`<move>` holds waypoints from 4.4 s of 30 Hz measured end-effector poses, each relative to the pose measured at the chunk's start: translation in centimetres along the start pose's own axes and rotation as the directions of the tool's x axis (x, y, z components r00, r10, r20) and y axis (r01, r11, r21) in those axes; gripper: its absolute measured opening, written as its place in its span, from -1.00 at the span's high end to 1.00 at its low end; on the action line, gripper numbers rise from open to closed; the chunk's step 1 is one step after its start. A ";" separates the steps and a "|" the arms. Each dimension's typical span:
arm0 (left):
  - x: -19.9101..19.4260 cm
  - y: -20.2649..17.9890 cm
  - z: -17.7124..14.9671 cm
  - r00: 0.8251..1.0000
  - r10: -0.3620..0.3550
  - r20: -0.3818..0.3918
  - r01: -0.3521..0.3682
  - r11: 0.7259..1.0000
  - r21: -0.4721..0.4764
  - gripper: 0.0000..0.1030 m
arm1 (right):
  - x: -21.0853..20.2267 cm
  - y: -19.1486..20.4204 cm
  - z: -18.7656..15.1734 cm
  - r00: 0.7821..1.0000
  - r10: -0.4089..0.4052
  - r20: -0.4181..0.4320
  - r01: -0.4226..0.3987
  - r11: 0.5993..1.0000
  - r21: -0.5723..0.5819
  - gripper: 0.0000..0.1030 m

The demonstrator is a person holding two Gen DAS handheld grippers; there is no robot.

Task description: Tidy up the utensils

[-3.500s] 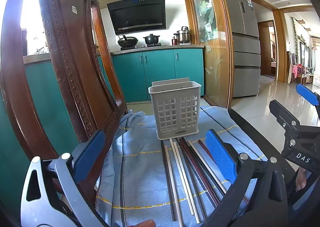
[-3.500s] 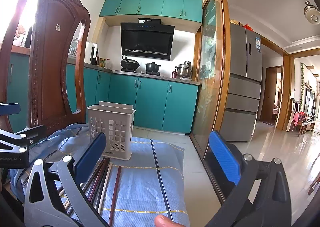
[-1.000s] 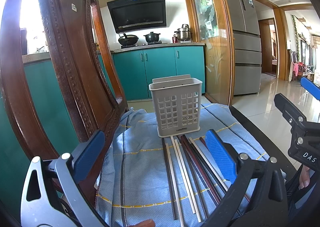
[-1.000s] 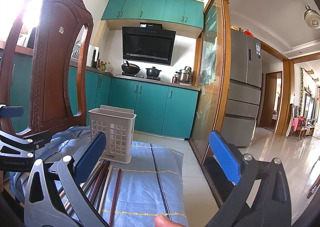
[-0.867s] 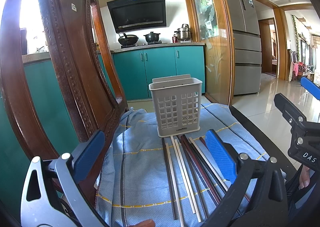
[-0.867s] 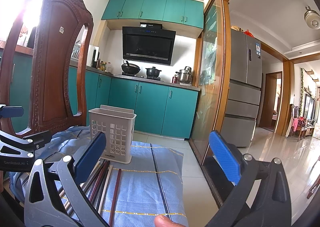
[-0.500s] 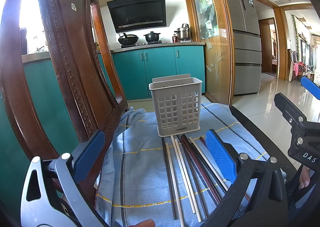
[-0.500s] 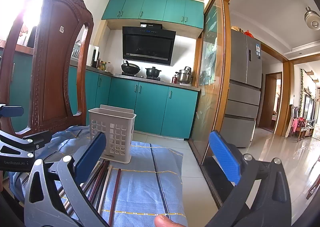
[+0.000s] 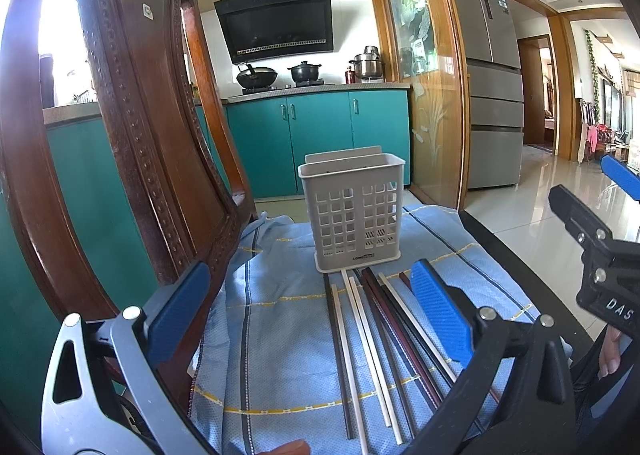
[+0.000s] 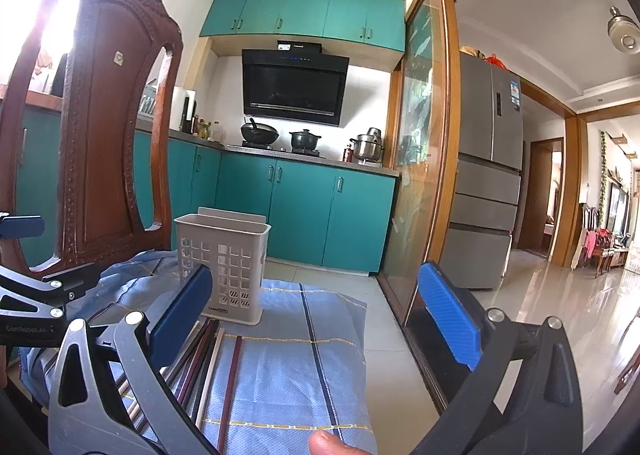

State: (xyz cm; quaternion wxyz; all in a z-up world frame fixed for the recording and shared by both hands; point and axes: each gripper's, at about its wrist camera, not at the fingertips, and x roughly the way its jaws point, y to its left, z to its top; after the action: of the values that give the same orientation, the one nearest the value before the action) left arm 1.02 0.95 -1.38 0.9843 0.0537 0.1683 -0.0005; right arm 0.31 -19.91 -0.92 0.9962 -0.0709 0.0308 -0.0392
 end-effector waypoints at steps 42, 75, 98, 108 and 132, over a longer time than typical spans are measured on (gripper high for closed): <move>20.0 1.3 -1.4 0.699 -0.229 -0.677 0.121 0.971 -0.204 0.68 | 22.8 7.2 -7.9 0.458 0.328 -0.826 -0.307 0.931 0.199 0.86; 19.5 -2.5 -2.4 0.711 -0.141 -0.689 0.136 0.989 -0.061 0.53 | 21.4 7.3 -8.4 0.495 0.276 -0.824 -0.319 0.940 0.123 0.86; 21.0 -0.7 -1.9 0.709 -0.160 -0.687 0.118 0.987 -0.108 0.15 | 22.6 5.9 -8.0 0.486 0.270 -0.831 -0.271 0.951 0.151 0.67; 22.2 -1.3 -2.1 0.710 -0.142 -0.690 0.097 0.990 -0.104 0.85 | 21.9 6.6 -8.2 0.484 0.312 -0.817 -0.304 0.936 0.177 0.88; 5.1 7.6 19.9 0.972 -0.234 0.026 0.233 0.946 -0.227 0.87 | 12.1 -5.1 16.5 0.837 0.528 -0.145 -0.448 0.813 0.372 0.87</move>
State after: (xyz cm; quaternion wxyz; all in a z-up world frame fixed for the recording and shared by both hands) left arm 12.58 6.52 16.36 0.9768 -0.0799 0.1732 -0.0976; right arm 13.12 -23.68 15.45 0.9587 0.1087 0.1620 0.2069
